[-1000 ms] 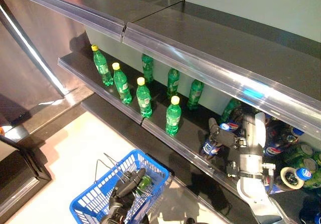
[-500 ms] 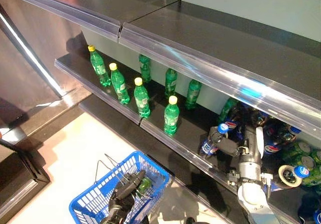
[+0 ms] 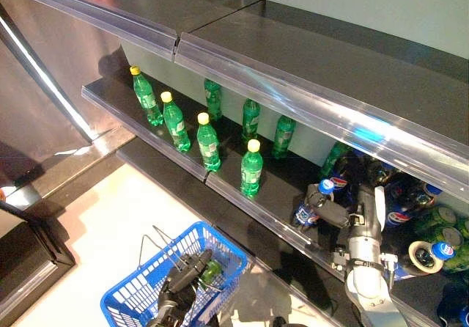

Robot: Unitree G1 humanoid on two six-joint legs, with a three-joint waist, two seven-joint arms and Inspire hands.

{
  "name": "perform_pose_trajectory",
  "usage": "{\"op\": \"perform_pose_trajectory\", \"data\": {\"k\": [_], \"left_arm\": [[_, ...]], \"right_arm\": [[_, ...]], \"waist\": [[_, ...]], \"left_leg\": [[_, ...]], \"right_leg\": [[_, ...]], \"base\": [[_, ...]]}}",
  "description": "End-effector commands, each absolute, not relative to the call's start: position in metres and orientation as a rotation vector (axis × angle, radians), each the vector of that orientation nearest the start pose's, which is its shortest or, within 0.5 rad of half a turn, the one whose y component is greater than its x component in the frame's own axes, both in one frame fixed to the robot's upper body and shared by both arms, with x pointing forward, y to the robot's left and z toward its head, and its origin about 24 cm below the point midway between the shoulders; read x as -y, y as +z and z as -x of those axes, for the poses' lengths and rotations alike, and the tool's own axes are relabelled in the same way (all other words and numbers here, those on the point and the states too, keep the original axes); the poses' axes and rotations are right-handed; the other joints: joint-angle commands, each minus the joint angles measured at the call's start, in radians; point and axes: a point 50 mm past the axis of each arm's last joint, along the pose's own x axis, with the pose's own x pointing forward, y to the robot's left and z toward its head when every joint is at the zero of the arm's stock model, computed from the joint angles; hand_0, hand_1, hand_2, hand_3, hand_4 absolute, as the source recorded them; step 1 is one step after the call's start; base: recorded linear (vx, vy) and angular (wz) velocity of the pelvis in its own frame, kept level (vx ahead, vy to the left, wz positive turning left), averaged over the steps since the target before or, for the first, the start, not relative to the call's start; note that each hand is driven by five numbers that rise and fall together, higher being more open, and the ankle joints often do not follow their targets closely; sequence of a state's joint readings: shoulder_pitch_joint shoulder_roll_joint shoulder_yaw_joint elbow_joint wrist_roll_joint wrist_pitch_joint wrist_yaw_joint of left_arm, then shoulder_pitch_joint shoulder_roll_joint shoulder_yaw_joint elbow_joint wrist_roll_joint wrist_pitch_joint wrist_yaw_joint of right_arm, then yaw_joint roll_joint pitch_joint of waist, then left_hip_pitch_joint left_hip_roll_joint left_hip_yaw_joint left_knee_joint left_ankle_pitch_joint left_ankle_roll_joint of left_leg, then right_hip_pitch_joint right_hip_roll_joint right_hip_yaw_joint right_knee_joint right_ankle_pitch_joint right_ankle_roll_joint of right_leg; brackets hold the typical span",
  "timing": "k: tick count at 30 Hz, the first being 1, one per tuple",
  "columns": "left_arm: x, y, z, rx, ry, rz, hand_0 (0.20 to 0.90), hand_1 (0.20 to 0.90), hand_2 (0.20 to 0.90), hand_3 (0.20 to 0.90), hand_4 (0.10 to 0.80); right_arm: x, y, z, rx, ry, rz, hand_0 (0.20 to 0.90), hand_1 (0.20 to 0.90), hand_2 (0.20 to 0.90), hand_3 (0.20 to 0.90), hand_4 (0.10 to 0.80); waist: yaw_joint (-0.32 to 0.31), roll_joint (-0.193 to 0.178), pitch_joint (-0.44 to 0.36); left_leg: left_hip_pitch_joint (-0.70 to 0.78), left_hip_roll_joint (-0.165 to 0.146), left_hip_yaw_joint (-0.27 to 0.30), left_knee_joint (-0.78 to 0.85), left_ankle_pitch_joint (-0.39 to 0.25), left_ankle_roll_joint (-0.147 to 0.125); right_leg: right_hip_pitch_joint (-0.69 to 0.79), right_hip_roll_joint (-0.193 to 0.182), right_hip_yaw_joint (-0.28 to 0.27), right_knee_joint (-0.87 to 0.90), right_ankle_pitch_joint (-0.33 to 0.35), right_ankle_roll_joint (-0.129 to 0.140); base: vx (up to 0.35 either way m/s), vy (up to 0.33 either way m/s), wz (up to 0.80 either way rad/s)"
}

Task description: Pick up the drink and place into the basket.

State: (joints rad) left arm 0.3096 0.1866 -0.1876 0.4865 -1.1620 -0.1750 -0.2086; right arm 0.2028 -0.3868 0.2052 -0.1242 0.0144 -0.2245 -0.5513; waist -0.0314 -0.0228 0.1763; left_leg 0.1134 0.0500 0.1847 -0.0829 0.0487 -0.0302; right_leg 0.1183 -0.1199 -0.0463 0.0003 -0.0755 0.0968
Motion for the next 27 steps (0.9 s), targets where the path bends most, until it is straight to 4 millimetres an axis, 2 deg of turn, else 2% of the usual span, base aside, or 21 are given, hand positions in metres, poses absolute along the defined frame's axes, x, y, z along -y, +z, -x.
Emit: {"op": "perform_pose_trajectory", "data": {"k": [1, 15, 27], "left_arm": [[-0.189, -0.036, -0.177, -0.121, -0.03, 0.836, 0.3, 0.3, 0.3, 0.2, 0.1], [-0.194, -0.037, -0.172, -0.142, -0.038, 0.819, 0.3, 0.3, 0.3, 0.2, 0.1], [-0.197, -0.04, -0.17, -0.151, -0.035, 0.813, 0.3, 0.3, 0.3, 0.2, 0.1]], "right_arm": [[0.193, 0.081, -0.212, 0.354, -0.328, 0.194, 0.9, 0.9, 0.9, 0.9, 0.8], [0.195, 0.071, -0.211, 0.312, -0.371, 0.19, 0.9, 0.9, 0.9, 0.9, 0.8], [0.2, 0.065, -0.211, 0.283, -0.381, 0.206, 0.9, 0.9, 0.9, 0.9, 0.8]], "waist": [[0.033, -0.015, -0.038], [0.051, -0.019, -0.013], [0.054, -0.022, -0.013]], "left_leg": [[-0.043, 0.075, -0.048, 0.19, -0.094, -0.042], [-0.071, 0.067, -0.065, 0.223, -0.1, -0.042], [-0.074, 0.072, -0.072, 0.232, -0.101, -0.044]], "right_leg": [[-0.096, -0.149, -0.05, 0.02, 0.191, 0.094], [-0.118, -0.177, -0.064, 0.046, 0.199, 0.117], [-0.117, -0.179, -0.068, 0.054, 0.195, 0.118]], "base": [[0.049, 0.01, 0.0], [0.014, 0.003, 0.0], [0.003, -0.001, 0.01]]}}
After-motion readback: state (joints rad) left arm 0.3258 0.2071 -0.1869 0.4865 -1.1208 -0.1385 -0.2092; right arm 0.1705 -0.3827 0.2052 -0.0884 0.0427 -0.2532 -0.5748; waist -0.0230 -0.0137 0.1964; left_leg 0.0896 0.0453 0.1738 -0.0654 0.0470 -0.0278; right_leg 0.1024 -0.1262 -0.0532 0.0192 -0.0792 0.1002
